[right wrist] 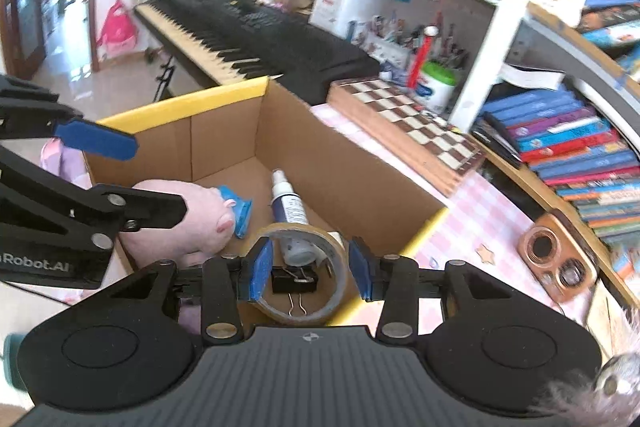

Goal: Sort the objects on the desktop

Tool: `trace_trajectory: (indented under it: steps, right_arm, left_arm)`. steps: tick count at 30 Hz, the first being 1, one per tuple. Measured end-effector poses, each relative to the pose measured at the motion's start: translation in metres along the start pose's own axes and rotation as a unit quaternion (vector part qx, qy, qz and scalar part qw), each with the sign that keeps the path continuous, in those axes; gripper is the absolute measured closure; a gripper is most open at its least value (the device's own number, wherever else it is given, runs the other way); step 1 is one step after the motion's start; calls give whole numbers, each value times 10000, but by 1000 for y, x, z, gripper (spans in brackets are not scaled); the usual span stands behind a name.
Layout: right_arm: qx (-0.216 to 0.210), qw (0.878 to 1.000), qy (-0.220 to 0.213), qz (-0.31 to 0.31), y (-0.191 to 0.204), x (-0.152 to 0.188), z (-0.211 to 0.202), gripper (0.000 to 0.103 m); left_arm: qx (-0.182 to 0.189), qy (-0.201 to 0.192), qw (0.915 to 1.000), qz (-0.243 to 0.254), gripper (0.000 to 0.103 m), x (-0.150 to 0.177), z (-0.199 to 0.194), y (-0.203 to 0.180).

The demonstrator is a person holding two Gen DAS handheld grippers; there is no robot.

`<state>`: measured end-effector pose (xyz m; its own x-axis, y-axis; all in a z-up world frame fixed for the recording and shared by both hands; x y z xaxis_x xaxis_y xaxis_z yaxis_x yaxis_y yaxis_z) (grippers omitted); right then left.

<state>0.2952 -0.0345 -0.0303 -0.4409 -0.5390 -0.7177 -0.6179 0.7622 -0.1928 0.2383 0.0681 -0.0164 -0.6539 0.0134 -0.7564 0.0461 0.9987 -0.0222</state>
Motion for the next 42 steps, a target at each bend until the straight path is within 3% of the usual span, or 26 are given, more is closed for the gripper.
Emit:
trace_trajectory:
  steps: [15, 19, 24, 29, 33, 35, 42]
  right_arm:
    - [968, 9827, -679, 1423, 8, 52, -100, 63]
    - [1200, 9757, -737, 1680, 19, 74, -125, 63]
    - [1499, 9658, -742, 1981, 32, 103, -150, 60]
    - [1760, 9534, -778, 2324, 45, 127, -172, 54]
    - [1917, 9457, -766, 2510, 54, 142, -183, 44]
    - [2018, 9415, -735, 2597, 58, 150, -187, 33]
    - [2263, 9335, -516, 2734, 64, 176, -199, 23]
  left_arm:
    - [23, -482, 9988, -102, 35, 39, -79, 0]
    - [30, -513, 9986, -81, 24, 54, -94, -3]
    - [60, -562, 9984, 12, 22, 72, -109, -13]
    - [-132, -712, 9973, 98, 7, 86, -124, -22]
    - [-170, -798, 9965, 192, 3, 93, -132, -28]
    - [-130, -772, 9966, 265, 1, 97, -134, -31]
    - [-115, -673, 9975, 192, 0, 116, -138, -37]
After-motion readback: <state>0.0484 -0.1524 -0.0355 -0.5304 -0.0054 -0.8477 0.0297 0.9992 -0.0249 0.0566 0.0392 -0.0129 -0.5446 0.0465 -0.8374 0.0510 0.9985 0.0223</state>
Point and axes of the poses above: each gripper's, at about its wrist camera, not at the fingertips, and z roughly the way its jaws point, y to its left, x to its underside, the point moved 6 cm from there along z, roughly the way its jaws point, and after that the axes turned 3 degrees about y, right-handed, at the moved point
